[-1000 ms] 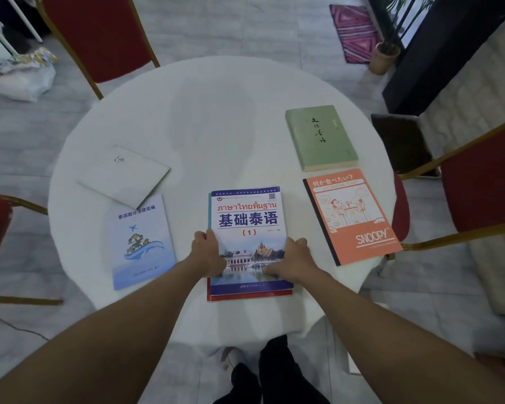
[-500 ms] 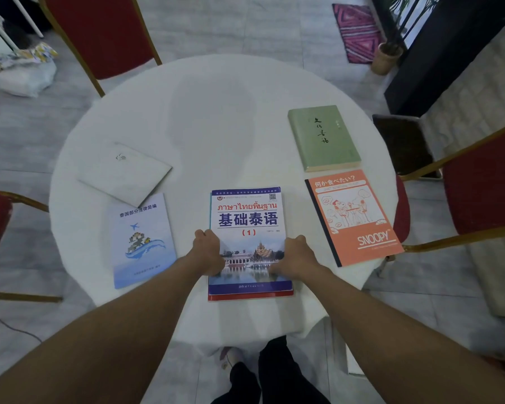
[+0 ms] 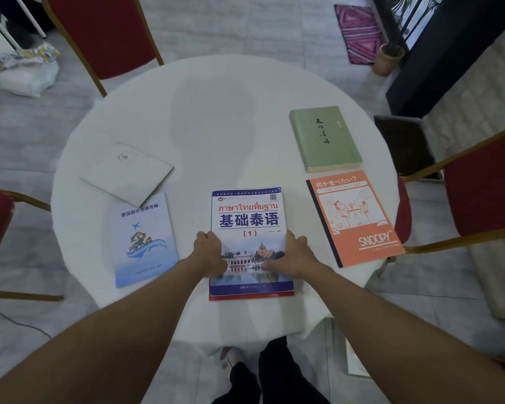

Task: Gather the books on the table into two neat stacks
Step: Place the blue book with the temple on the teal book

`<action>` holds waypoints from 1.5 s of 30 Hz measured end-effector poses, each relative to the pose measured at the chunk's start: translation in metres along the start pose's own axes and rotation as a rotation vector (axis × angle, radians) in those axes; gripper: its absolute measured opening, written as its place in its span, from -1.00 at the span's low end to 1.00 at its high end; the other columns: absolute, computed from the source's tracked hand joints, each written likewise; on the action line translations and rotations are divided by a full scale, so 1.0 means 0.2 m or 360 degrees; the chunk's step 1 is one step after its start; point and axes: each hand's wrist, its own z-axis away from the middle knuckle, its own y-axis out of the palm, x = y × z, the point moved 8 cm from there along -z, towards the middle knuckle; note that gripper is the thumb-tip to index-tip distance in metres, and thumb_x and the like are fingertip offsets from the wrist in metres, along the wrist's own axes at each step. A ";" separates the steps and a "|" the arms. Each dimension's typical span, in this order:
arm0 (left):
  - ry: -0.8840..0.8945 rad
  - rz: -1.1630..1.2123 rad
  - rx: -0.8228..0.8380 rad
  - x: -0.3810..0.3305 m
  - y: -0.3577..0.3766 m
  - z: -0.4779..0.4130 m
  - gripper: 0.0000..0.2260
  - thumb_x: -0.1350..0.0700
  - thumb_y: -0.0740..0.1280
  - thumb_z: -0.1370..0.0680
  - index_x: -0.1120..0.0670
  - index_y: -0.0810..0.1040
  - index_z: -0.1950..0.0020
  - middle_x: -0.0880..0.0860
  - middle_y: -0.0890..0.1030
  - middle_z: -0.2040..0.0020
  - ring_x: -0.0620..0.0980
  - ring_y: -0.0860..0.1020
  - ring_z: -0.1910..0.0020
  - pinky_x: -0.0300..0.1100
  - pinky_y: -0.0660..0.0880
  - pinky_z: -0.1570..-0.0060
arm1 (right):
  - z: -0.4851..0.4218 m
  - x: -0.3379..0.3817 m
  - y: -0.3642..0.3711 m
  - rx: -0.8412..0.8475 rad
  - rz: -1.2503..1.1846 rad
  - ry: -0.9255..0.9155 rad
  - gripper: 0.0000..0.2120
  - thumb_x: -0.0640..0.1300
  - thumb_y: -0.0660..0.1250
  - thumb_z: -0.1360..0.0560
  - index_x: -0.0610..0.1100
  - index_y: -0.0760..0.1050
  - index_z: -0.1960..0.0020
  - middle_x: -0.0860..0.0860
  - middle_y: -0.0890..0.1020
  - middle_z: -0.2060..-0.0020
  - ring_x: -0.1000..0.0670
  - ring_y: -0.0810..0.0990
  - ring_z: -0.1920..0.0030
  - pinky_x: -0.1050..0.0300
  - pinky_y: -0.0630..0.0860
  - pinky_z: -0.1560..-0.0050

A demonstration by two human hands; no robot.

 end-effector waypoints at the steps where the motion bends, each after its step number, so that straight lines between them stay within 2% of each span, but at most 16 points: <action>1: 0.0006 0.0008 0.0000 0.00 0.00 0.00 -0.44 0.16 0.42 -0.48 0.20 0.23 -0.38 0.17 0.28 -0.32 0.06 0.38 -0.25 -0.16 0.47 -0.13 | 0.00 0.00 0.00 -0.0002 -0.0001 0.0007 -0.22 0.04 0.60 -0.33 0.00 0.24 -0.38 -0.08 0.35 -0.21 -0.11 0.48 -0.21 0.06 0.54 -0.07; 7: -0.0004 0.0063 0.0008 0.01 0.00 0.01 -0.40 0.14 0.46 -0.46 0.17 0.22 -0.38 0.15 0.29 -0.32 0.05 0.38 -0.27 -0.13 0.49 -0.16 | 0.00 -0.02 0.01 -0.0041 0.0024 0.0056 -0.23 -0.07 0.61 -0.31 -0.03 0.24 -0.36 -0.07 0.35 -0.22 -0.04 0.43 -0.14 0.14 0.50 0.05; 21: 0.0044 -0.0034 0.0037 0.00 0.00 0.01 -0.41 0.16 0.45 -0.47 0.20 0.21 -0.39 0.17 0.31 -0.30 0.06 0.36 -0.27 -0.12 0.46 -0.22 | 0.02 -0.02 0.01 -0.0015 0.0080 0.0055 -0.27 -0.07 0.60 -0.35 -0.09 0.26 -0.36 -0.10 0.34 -0.27 -0.09 0.43 -0.27 0.04 0.55 -0.15; 31: 0.0010 -0.0088 0.0063 -0.01 0.00 0.01 -0.39 0.13 0.43 -0.48 0.20 0.20 -0.41 0.18 0.31 -0.31 0.07 0.37 -0.28 -0.12 0.46 -0.23 | 0.03 -0.01 0.02 0.0015 0.0110 0.0056 -0.27 -0.07 0.58 -0.37 -0.07 0.24 -0.38 -0.10 0.32 -0.29 -0.10 0.41 -0.30 0.04 0.56 -0.16; 37: 0.0250 -0.0071 -0.0233 -0.17 -0.10 0.03 -0.26 0.13 0.53 -0.38 0.13 0.16 -0.40 0.12 0.27 -0.30 0.03 0.28 -0.25 -0.09 0.45 -0.23 | 0.03 -0.04 -0.03 -0.0039 0.0033 -0.0023 -0.36 0.02 0.55 -0.39 -0.07 0.31 -0.33 -0.10 0.35 -0.25 -0.11 0.42 -0.28 0.00 0.54 -0.21; 39: 0.0307 -0.0019 -0.0254 -0.25 -0.12 0.03 -0.30 0.14 0.52 -0.39 0.11 0.19 -0.40 0.11 0.29 -0.30 0.04 0.29 -0.25 -0.07 0.46 -0.23 | 0.03 -0.06 -0.10 -0.0114 0.0044 -0.0045 -0.31 0.07 0.52 -0.42 -0.10 0.28 -0.40 -0.13 0.35 -0.32 -0.15 0.38 -0.36 -0.02 0.47 -0.27; 42: 0.0428 0.0019 -0.0229 -0.41 -0.11 0.01 -0.45 0.15 0.44 -0.45 0.13 0.28 -0.36 0.11 0.35 -0.28 0.01 0.32 -0.18 -0.10 0.44 -0.18 | 0.03 -0.14 -0.24 -0.0231 0.0063 -0.0029 -0.16 0.15 0.44 -0.47 -0.10 0.11 -0.59 -0.14 0.23 -0.51 -0.18 0.23 -0.51 -0.07 0.30 -0.43; 45: 0.0471 0.0086 -0.0171 -0.59 -0.08 -0.01 -0.54 0.12 0.41 -0.48 0.14 0.34 -0.31 0.12 0.41 -0.24 0.02 0.37 -0.13 -0.09 0.47 -0.14 | 0.02 -0.23 -0.38 -0.0332 0.0049 -0.0014 -0.21 0.17 0.39 -0.50 -0.08 0.14 -0.58 -0.13 0.27 -0.49 -0.19 0.27 -0.49 -0.11 0.32 -0.42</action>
